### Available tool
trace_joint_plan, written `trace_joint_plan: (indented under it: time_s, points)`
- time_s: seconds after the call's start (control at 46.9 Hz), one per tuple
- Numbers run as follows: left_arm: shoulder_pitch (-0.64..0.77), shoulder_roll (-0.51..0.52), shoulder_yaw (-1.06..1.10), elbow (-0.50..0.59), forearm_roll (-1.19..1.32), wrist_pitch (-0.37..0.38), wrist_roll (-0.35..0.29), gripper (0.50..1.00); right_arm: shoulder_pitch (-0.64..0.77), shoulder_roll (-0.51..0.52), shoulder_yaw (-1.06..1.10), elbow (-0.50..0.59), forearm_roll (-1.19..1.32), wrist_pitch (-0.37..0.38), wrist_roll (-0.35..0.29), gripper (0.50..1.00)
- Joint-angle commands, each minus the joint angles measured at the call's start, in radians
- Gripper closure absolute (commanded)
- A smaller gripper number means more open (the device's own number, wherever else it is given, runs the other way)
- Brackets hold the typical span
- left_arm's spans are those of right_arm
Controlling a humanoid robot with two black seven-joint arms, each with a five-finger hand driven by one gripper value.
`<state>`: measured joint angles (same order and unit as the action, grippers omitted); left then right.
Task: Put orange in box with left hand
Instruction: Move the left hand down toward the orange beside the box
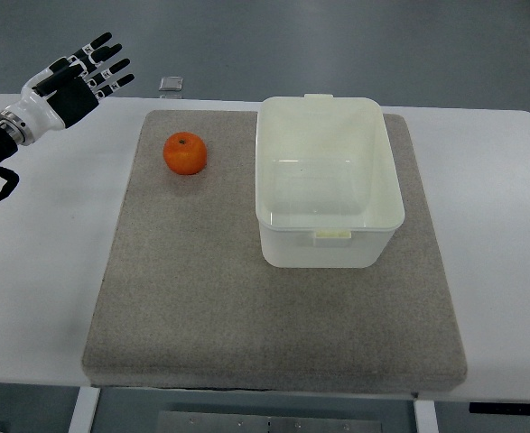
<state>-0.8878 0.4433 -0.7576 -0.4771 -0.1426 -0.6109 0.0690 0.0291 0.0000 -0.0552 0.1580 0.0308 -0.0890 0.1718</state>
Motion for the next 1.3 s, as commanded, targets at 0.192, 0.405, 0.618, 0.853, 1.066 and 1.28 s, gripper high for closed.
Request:
trace_joint_plan:
  time_s: [0.192, 0.405, 0.618, 0.853, 1.066, 1.28]
  points:
    - [0.000, 0.002, 0.001, 0.000, 0.000, 0.000, 0.000, 0.504, 0.000, 0.000, 0.000, 0.000, 0.000, 0.000, 0.000, 0.574]
    - [-0.008, 0.008, 0.001, 0.003, 0.002, 0.000, 0.000, 0.504, 0.000, 0.000, 0.000, 0.000, 0.000, 0.000, 0.000, 0.574]
    - [-0.011, 0.029, 0.011, -0.003, 0.049, 0.000, -0.002, 0.504, 0.000, 0.000, 0.000, 0.000, 0.000, 0.000, 0.000, 0.574]
    - [-0.039, 0.057, 0.003, -0.012, 0.408, 0.000, -0.127, 0.506, 0.000, 0.000, 0.000, 0.000, 0.000, 0.000, 0.000, 0.574]
    - [-0.062, 0.109, 0.001, -0.097, 0.672, 0.000, -0.229, 0.504, 0.000, 0.000, 0.000, 0.000, 0.000, 0.000, 0.000, 0.574]
    - [-0.089, 0.118, 0.011, -0.135, 0.963, 0.000, -0.233, 0.506, 0.000, 0.000, 0.000, 0.000, 0.000, 0.000, 0.000, 0.574]
